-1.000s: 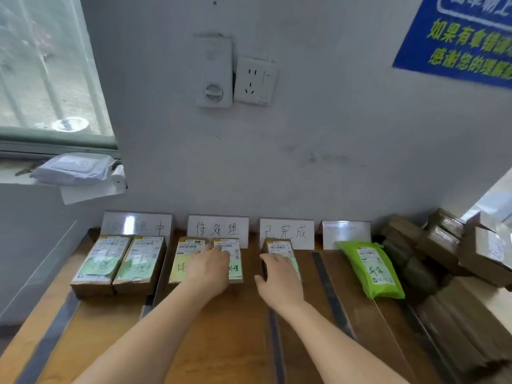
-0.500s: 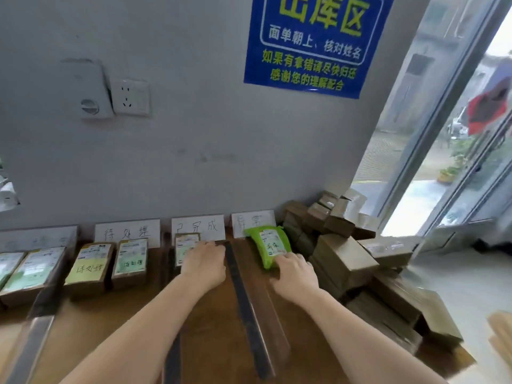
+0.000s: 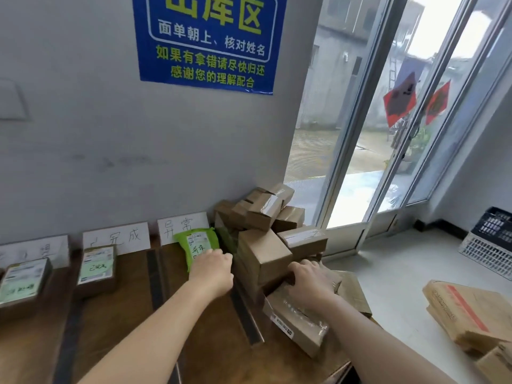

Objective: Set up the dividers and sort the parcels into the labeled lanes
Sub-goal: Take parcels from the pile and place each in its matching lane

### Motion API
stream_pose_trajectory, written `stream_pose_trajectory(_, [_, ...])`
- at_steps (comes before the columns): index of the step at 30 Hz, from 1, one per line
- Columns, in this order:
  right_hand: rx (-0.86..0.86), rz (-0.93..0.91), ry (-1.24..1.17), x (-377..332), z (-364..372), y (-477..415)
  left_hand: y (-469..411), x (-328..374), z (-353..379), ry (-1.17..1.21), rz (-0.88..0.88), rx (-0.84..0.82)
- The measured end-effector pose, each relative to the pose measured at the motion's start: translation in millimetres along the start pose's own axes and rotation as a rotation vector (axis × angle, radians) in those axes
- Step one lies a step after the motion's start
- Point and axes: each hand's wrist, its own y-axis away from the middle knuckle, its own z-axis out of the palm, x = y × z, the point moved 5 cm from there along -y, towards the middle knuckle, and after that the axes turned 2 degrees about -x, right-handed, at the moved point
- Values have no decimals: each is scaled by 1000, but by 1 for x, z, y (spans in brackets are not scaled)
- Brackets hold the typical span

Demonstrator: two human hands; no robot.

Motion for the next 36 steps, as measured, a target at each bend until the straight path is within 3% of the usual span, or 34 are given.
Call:
stream_pose_trajectory(8, [-20,50,1,60,-3,-69,-100,45,-3,-32,31,2])
stream_pose_trajectory(15, [-50,41,53,88,-7,-144,-185,58,-13,56,7,121])
stream_pose_trajectory(20, [-121,-4,107,99,-1,-183,-226,60,-6,55,-64,54])
stream_pose_trajectory(26, [-179,-155,147,103,11,-216,-247,58,11,131,-141,-38])
stream_pose_trajectory(33, [-166,-299,244,105,15,-227,-240,58,18,307,-218,67])
stream_pose_trajectory(36, [-115,-332,213,112,13,-223,-228,57,17,491,-275,109])
